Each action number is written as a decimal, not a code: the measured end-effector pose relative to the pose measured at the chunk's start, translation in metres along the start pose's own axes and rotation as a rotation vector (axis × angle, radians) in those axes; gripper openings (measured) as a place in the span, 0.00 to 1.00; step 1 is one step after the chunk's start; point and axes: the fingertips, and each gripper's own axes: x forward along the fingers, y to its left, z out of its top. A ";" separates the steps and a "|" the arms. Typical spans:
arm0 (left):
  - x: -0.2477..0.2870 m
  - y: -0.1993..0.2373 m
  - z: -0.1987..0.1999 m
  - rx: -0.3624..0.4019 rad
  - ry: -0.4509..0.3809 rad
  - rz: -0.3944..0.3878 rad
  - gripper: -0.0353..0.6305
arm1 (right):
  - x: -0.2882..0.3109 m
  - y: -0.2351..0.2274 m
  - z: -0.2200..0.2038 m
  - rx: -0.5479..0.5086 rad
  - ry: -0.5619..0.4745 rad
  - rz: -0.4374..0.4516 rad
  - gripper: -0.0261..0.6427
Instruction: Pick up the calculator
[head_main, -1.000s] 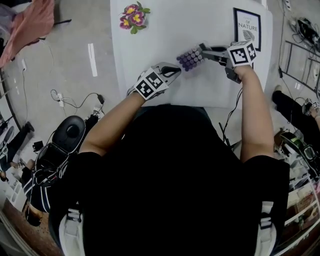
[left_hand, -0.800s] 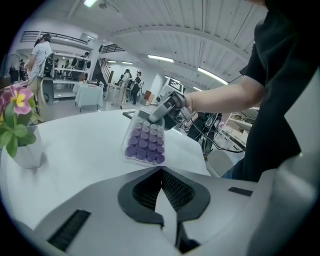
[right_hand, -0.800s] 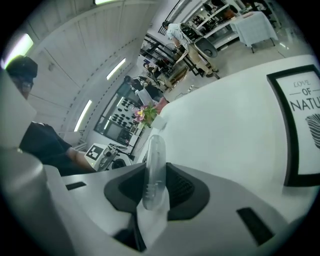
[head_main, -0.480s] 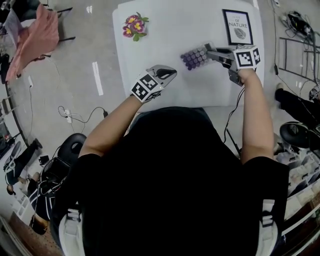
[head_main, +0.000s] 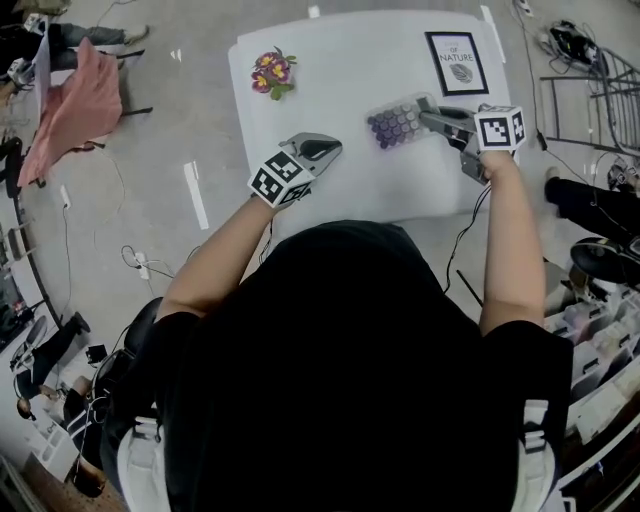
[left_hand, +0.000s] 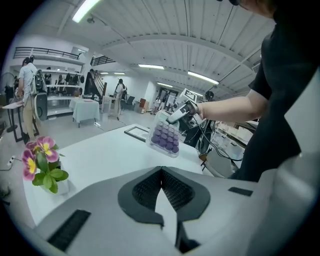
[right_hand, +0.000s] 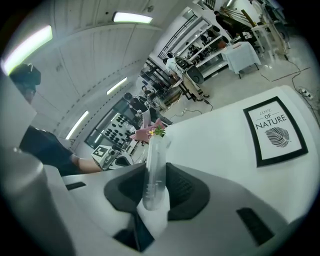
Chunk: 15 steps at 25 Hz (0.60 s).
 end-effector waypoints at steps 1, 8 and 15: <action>-0.006 0.002 0.001 0.007 -0.005 0.003 0.08 | -0.001 0.004 0.000 -0.003 -0.007 -0.006 0.20; -0.041 0.005 0.003 0.026 -0.024 0.008 0.08 | -0.012 0.034 -0.001 -0.040 -0.078 -0.024 0.20; -0.062 -0.010 0.013 0.063 -0.063 0.022 0.08 | -0.030 0.059 -0.019 -0.057 -0.156 -0.041 0.20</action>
